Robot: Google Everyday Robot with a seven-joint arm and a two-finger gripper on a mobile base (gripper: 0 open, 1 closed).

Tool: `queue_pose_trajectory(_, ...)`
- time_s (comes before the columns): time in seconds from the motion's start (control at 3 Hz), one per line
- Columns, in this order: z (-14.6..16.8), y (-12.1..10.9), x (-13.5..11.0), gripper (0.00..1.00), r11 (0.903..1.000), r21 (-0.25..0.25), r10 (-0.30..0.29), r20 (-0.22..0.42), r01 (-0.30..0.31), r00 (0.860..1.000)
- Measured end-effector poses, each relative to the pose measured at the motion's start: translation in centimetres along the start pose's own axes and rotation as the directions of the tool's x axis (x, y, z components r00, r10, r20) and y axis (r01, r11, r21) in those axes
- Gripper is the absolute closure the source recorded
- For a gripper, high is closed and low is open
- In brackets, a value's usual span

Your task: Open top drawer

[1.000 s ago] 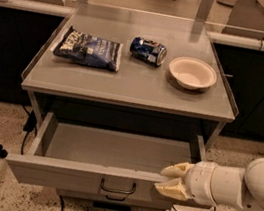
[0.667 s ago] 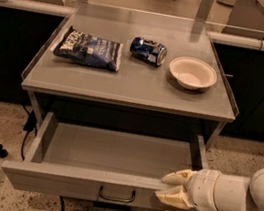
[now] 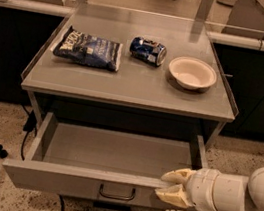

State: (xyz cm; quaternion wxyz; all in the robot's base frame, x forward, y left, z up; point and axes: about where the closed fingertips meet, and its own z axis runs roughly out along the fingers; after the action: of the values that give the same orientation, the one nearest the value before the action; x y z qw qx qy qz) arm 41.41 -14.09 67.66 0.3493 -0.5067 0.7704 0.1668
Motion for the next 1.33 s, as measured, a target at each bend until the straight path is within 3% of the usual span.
queue_pose_trajectory(0.33,0.00,0.00,0.00,0.33,1.0000,0.000,0.000,0.000,0.000,1.000)
queue_pose_trajectory(0.67,0.00,0.00,0.00,0.35,1.0000,0.000,0.000,0.000,0.000,1.000)
queue_pose_trajectory(1.33,0.00,0.00,-0.01,0.81,1.0000,0.000,0.000,0.000,0.000,1.000)
